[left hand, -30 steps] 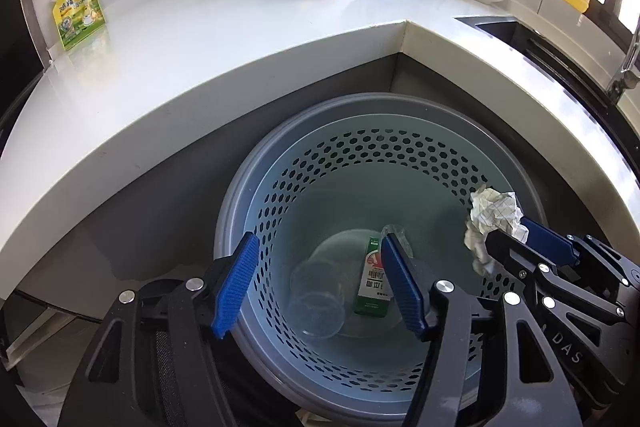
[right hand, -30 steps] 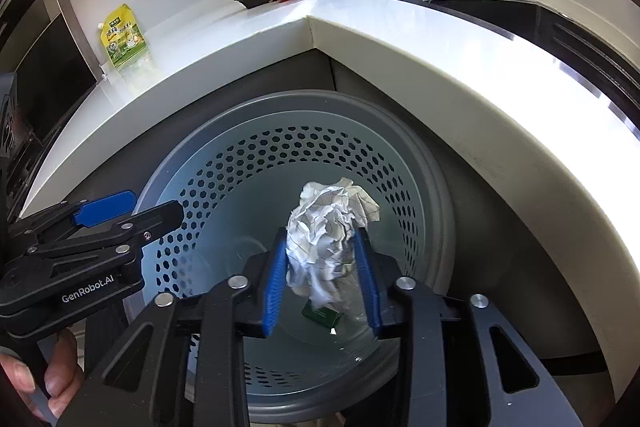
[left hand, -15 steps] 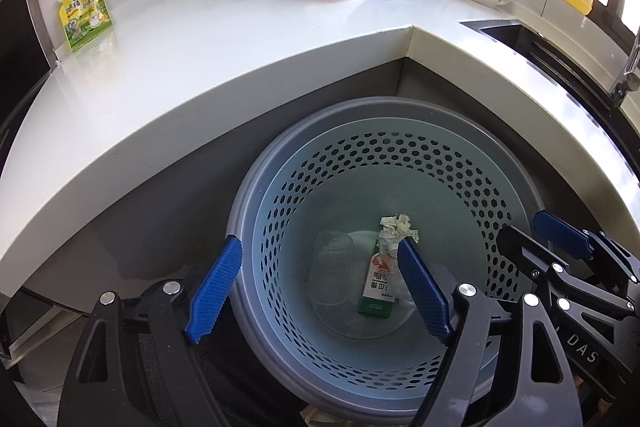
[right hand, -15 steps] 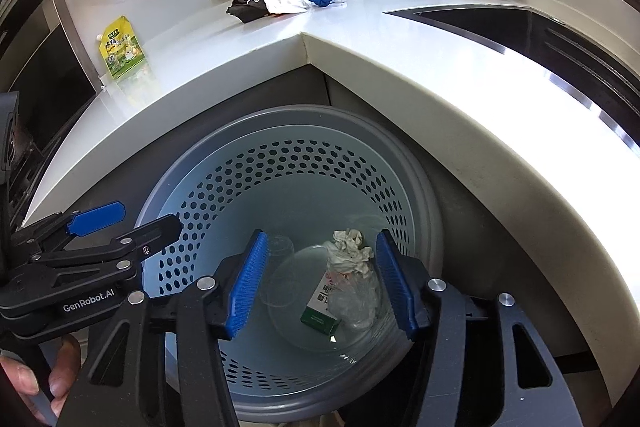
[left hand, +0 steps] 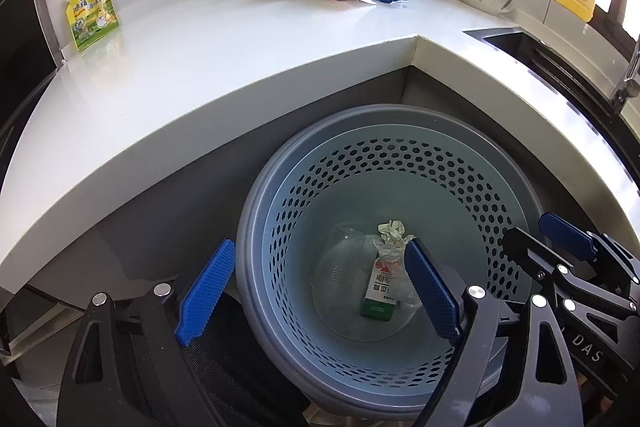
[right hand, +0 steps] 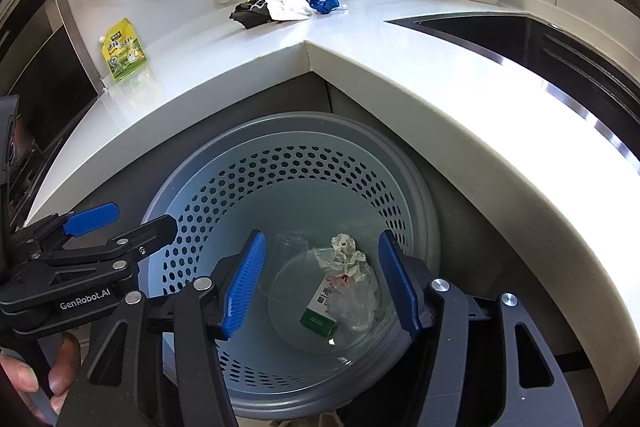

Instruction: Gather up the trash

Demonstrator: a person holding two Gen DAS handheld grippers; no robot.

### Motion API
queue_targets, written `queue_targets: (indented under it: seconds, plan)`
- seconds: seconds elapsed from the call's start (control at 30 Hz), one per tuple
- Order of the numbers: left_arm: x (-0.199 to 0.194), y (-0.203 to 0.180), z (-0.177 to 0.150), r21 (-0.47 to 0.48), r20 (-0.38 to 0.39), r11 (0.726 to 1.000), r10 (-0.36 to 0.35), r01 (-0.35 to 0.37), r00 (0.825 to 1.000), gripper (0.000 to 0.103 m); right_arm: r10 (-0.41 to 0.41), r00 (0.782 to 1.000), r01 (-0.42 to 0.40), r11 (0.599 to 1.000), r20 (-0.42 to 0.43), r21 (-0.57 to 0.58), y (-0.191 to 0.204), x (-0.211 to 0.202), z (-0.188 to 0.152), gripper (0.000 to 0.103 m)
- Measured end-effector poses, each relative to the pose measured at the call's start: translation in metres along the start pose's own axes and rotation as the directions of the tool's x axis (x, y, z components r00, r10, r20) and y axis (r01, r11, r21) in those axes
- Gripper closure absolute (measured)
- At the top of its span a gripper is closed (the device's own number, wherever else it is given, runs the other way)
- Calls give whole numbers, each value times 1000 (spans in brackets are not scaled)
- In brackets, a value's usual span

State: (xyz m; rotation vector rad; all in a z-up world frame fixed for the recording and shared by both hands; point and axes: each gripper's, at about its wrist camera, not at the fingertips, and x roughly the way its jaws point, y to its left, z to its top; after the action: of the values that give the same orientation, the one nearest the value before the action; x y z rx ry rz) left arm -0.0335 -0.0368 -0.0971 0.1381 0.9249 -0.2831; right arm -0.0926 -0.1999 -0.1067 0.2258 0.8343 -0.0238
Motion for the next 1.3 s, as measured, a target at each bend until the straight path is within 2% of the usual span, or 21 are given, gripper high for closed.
queue_targets:
  seconds: [0.07,0.13,0.37,0.63,1.0,1.3]
  plan:
    - [-2,2,1,-2,2,1000,0,0,1000,18,12,1000,-12,1000,-2,6,0,-1,1,45]
    - [-6,5,3,-8,10,1000,-2,2,1000,13,17,1000,-17,1000,7,1,2,-5,5,45]
    - [-25,17,15,-33,62,999,1,1,998,10,27,998,-25,999,61,-26,9,-23,21,36]
    - [-44,27,44,-36,147,999,23,-18,989,9,64,992,-59,997,112,-43,9,-31,56,35]
    - [-28,36,97,0,204,998,55,-56,977,9,34,988,-24,998,152,-64,0,-7,109,32]
    - [-9,31,150,10,244,999,39,-42,969,9,62,986,-51,996,155,-77,-6,18,161,32]
